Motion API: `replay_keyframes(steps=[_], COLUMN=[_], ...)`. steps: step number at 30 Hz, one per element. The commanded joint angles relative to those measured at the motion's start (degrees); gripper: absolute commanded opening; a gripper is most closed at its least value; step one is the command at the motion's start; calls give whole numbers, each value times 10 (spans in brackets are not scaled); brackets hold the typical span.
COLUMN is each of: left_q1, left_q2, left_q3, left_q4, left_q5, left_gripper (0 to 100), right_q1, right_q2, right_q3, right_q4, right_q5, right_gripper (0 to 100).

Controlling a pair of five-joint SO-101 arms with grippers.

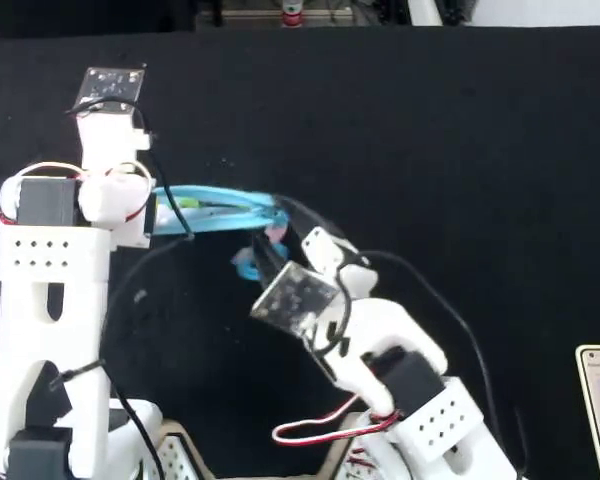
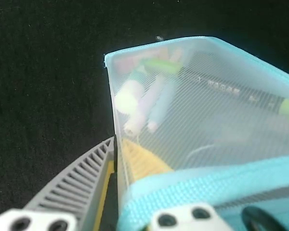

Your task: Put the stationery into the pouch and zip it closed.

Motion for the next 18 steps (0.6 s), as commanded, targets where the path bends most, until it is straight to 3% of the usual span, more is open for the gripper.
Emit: replay_keyframes(steps=[1, 7, 15, 18], left_q1=[-9, -9, -5, -3], left_q2=[7, 7, 7, 7], left_q3=[25, 25, 8, -13], left_q4=[5, 5, 6, 6], left_q5=[-1, -1, -1, -2], left_gripper=[30, 30, 30, 30], right_q1=[-14, -12, 58, 57], right_q2=[-1, -6, -1, -1], right_q3=[-46, -76, -139, -141], right_q4=[19, 76, 150, 171], right_q5=[43, 39, 39, 25], right_gripper=[18, 11, 16, 77])
